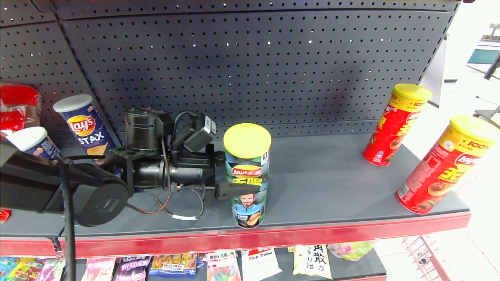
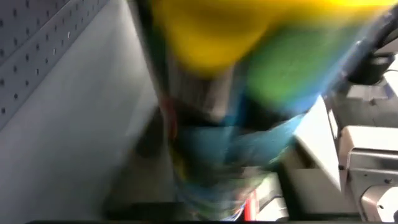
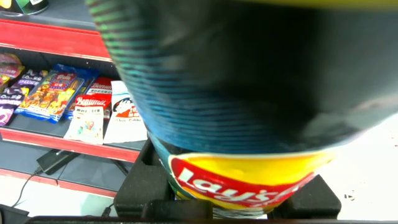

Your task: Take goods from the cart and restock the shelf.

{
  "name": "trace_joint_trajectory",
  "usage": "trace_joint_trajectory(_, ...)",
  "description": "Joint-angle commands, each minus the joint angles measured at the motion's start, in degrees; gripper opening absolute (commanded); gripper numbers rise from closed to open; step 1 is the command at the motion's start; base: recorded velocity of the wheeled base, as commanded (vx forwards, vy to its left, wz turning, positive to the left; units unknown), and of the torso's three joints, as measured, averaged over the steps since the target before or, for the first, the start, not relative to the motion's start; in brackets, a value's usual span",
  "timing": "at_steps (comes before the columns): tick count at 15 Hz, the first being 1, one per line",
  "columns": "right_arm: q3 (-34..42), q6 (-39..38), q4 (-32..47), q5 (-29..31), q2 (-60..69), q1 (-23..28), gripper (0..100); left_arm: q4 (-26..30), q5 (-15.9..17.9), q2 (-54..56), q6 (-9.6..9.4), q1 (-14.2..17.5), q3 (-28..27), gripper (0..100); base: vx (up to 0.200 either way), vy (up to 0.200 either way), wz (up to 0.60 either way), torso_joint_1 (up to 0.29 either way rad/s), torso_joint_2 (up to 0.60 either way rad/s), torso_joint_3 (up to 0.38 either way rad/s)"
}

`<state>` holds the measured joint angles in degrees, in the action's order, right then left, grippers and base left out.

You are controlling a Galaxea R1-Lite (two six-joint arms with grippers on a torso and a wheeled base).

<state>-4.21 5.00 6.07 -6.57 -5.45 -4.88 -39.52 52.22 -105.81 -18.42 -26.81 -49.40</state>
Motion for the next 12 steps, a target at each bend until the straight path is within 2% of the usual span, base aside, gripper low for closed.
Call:
trace_joint_trajectory(1,-0.01,0.01,-0.01,-0.02,0.00,-0.05,0,-0.38,-0.11,-0.18,-0.04,0.00,0.09,100,0.000,0.000,0.00,0.000,0.00,0.000)
trace_joint_trajectory(4,-0.01,0.01,-0.01,-0.02,-0.09,0.04,0,-0.47,-0.28,0.61,-0.12,0.09,0.88,100,0.000,0.000,0.00,0.000,0.00,0.000)
trace_joint_trajectory(6,0.07,0.01,-0.01,-0.02,-0.09,-0.05,0,-1.70,-0.54,2.37,-0.12,0.97,4.04,100,0.000,0.000,0.00,0.000,0.00,0.000)
trace_joint_trajectory(9,-0.01,0.01,-0.01,-0.02,0.00,-0.05,0,-10.66,-2.83,5.88,0.40,4.40,13.89,100,0.000,0.000,0.00,0.000,0.00,0.000)
trace_joint_trajectory(10,-0.01,0.01,-0.01,-0.11,-0.09,-0.05,0,-13.83,-3.01,7.20,0.58,6.42,17.93,100,0.000,0.000,0.00,0.000,0.00,0.000)
trace_joint_trajectory(12,-0.01,0.01,0.08,-0.11,-0.09,-0.05,0,-16.46,-3.01,9.75,0.67,9.49,22.94,100,0.000,0.000,0.00,0.000,0.00,0.000)
